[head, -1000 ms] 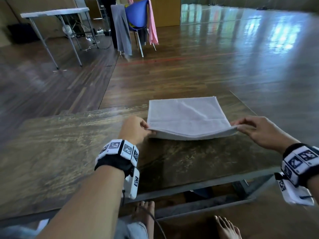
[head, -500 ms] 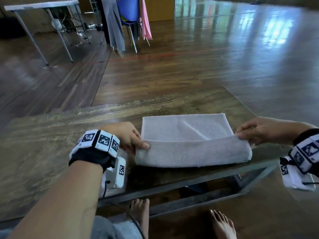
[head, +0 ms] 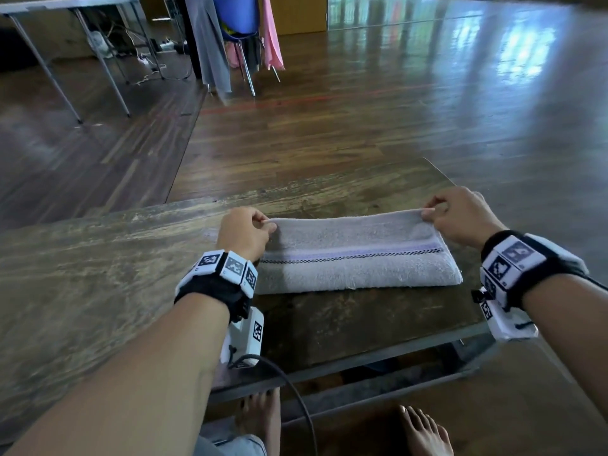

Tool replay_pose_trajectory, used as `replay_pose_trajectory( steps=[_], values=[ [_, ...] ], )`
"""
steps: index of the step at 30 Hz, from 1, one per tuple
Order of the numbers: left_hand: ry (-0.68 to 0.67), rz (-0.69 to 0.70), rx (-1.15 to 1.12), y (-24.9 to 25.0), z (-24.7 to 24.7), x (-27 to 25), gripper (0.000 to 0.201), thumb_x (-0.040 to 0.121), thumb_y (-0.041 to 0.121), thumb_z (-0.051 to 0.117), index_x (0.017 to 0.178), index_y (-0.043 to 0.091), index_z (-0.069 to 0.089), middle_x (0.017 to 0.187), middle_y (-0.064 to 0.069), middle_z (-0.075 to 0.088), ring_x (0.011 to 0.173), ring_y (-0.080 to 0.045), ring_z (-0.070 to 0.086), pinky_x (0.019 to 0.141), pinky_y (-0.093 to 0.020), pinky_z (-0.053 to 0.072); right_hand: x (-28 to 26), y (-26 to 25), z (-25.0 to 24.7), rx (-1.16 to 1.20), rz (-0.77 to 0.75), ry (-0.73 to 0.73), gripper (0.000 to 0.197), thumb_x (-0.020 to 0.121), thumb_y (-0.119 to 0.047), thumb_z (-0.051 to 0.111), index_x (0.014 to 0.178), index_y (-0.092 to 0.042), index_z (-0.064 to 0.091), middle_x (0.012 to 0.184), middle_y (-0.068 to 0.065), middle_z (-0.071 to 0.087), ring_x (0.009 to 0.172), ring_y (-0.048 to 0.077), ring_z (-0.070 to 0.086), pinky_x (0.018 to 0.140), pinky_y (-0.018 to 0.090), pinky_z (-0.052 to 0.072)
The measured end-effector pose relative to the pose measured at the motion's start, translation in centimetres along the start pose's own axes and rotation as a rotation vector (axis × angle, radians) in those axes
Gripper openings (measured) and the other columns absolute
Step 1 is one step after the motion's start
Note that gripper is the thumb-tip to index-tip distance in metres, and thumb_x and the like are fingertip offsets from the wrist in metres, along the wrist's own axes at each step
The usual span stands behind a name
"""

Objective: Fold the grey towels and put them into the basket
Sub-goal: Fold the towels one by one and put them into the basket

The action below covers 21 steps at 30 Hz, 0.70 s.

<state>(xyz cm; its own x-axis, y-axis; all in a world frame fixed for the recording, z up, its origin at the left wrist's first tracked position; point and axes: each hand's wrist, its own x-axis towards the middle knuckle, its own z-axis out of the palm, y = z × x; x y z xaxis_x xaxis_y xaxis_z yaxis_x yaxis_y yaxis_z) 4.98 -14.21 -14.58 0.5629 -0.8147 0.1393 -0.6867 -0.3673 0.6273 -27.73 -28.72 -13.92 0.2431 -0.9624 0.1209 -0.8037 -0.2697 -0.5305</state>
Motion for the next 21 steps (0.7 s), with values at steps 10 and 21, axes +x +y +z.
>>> replay_pose_trajectory(
  steps=[10,21],
  values=[
    [-0.082,0.063,0.080,0.0,-0.4,1.0,0.018,0.086,0.023,0.076,0.071,0.013,0.075,0.062,0.003,0.069,0.054,-0.001,0.061,0.053,-0.020,0.043,0.5,-0.1,-0.4,-0.036,-0.007,-0.069,0.013,0.086,-0.019,0.078,0.076,-0.026,0.074,0.090,0.005,0.072,0.096,0.023,0.061,0.084,0.028,0.042],
    [0.466,0.329,-0.170,3.3,-7.4,-0.9,0.016,0.081,0.020,0.081,0.096,0.015,0.079,0.076,0.009,0.065,0.062,0.000,0.060,0.059,-0.004,0.041,-1.7,-3.3,-4.5,0.436,-0.384,0.449,0.015,0.087,-0.021,0.076,0.099,-0.028,0.073,0.094,-0.001,0.072,0.080,0.014,0.072,0.077,0.028,0.058]
  ],
)
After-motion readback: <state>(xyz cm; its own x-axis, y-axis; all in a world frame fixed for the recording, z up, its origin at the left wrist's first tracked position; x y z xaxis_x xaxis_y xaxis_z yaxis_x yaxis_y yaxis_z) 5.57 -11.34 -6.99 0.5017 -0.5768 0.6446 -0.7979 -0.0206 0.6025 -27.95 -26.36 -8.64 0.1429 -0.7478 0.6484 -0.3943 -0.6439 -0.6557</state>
